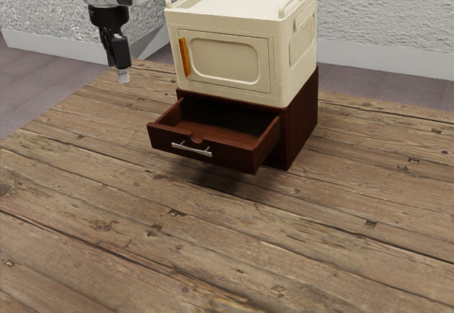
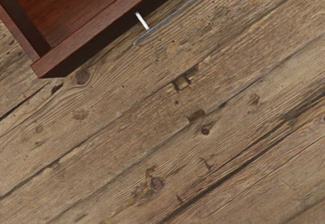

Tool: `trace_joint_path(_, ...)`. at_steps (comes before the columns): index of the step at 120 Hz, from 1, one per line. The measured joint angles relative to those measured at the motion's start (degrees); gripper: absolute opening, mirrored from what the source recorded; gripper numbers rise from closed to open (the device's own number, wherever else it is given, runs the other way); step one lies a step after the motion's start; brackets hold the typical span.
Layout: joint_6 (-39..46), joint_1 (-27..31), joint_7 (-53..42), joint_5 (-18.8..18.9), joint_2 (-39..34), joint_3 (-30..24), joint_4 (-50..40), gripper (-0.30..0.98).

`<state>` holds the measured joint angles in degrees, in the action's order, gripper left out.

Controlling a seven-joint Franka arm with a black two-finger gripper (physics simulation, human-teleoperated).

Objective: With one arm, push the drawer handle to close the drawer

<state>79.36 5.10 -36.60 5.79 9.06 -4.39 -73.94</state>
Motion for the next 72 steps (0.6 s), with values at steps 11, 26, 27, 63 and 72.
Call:
trace_joint_path(11,0.0,0.4,-0.3,-0.3,0.0,-0.1,0.0,0.69)
trace_joint_path(26,0.0,0.6,-0.6,-0.5,-0.1,-0.1,0.0,0.69)
trace_joint_path(27,0.0,0.6,-0.6,-0.5,-0.1,-0.1,0.0,0.69)
trace_joint_path(63,-4.2,-0.8,4.5,-2.5,-10.3,-2.2,-6.7,0.68)
trace_joint_path(72,-2.2,-0.4,7.6,-3.0,-10.0,-3.9,-15.2,0.56)
